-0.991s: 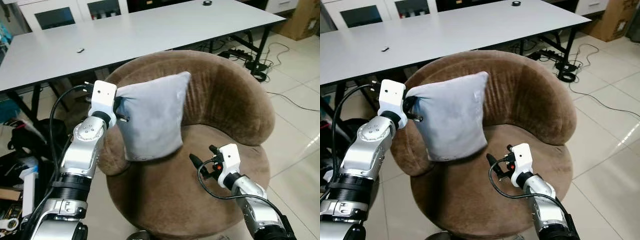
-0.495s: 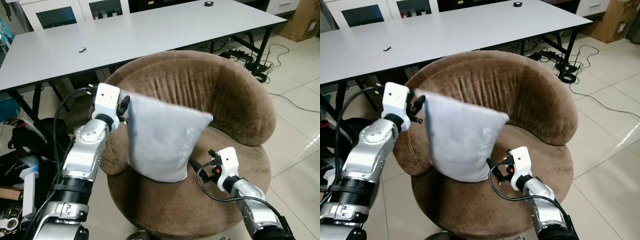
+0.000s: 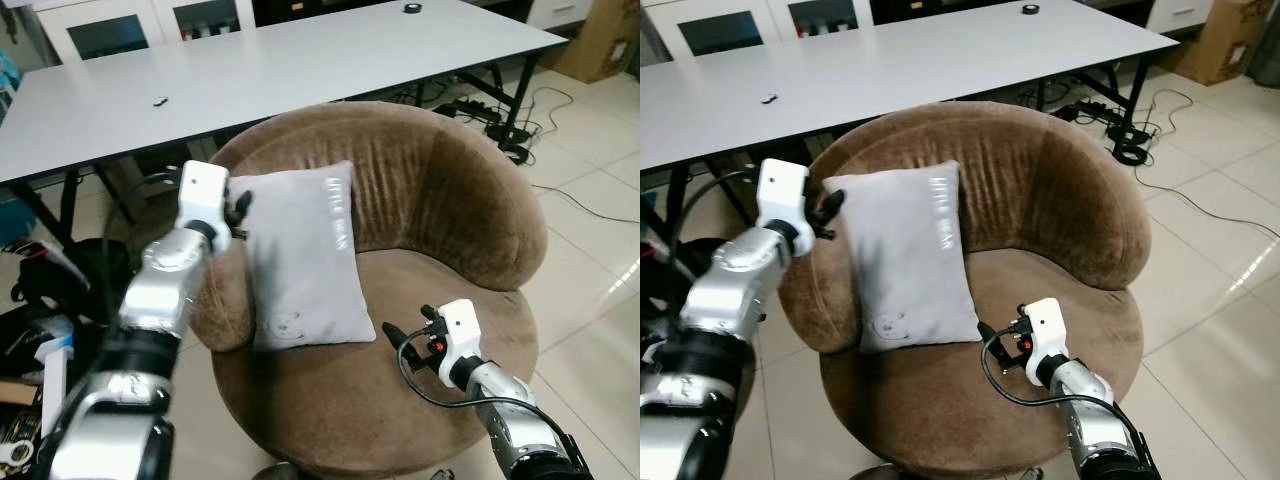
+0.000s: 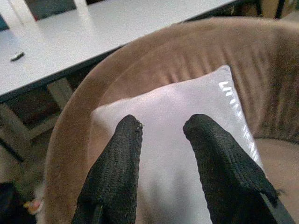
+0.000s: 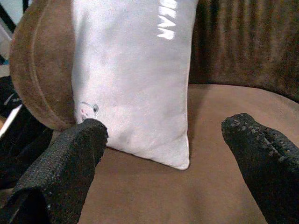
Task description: Move the pillow to the sofa
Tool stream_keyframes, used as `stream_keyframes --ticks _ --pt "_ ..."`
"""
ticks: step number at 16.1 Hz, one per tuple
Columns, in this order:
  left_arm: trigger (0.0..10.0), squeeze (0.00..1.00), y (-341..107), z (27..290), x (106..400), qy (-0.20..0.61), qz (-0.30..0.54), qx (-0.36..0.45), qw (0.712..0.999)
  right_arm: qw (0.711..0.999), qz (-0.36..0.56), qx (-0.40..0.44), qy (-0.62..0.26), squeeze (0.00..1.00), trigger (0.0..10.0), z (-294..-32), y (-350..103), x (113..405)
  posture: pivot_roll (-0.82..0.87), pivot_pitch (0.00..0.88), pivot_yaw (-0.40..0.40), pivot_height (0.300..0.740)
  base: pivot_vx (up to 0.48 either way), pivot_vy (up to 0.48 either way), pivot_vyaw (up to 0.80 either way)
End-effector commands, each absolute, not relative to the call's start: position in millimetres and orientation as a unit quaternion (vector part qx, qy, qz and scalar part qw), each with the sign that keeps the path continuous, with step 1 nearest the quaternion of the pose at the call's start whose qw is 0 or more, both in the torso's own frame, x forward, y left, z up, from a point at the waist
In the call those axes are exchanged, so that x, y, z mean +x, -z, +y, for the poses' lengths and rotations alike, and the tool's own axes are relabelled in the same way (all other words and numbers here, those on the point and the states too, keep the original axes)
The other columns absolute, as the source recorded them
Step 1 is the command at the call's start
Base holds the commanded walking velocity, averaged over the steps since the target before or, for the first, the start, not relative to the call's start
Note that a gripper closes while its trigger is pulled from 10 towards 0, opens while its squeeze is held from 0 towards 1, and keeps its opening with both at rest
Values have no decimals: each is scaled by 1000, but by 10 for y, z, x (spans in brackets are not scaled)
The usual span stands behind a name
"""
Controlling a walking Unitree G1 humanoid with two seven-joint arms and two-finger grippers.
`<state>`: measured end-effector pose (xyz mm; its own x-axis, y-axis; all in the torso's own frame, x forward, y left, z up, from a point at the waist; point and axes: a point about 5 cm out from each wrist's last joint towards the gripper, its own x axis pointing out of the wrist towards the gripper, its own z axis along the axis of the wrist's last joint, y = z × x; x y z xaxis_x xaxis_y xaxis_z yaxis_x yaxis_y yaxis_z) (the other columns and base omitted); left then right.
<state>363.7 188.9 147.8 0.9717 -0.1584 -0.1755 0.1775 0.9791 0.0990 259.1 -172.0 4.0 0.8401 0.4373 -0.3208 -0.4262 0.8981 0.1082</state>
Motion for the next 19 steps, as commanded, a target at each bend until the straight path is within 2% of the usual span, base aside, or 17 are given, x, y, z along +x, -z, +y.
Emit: stream_keyframes --ticks 1,4,5,9,12,17,19 --pt "10000 0 -1507 1918 3672 87 86 47 991 962 162 14 -220 0 10000 -1743 -68 2635 -87 0 115 740 0 0 0" --pt "10000 0 -1516 1845 3684 97 79 49 991 966 159 26 -201 0 10000 -1766 -81 2675 -92 0 119 740 0 0 0" --pt "10000 0 -1479 1728 3659 117 72 23 990 967 155 27 -199 0 10000 -1772 -104 2718 -104 0 124 740 0 0 0" --pt "10000 0 -1420 1569 3603 133 55 11 990 967 149 20 -204 0 10000 -1768 -154 2797 -96 0 112 740 -64 0 0" --pt "10000 0 -1436 1600 3580 125 40 24 991 965 145 17 -216 0 10000 -1680 -175 2824 -86 0 104 740 -364 -302 0" --pt "10000 0 -1367 1716 3528 91 38 8 995 965 126 20 -227 0 10000 -1634 -259 2876 -63 0 76 740 0 0 0" --pt "10000 0 -1360 1794 3485 71 31 -6 997 964 105 19 -245 0 10000 -1506 -375 2983 -40 0 59 740 0 0 0"
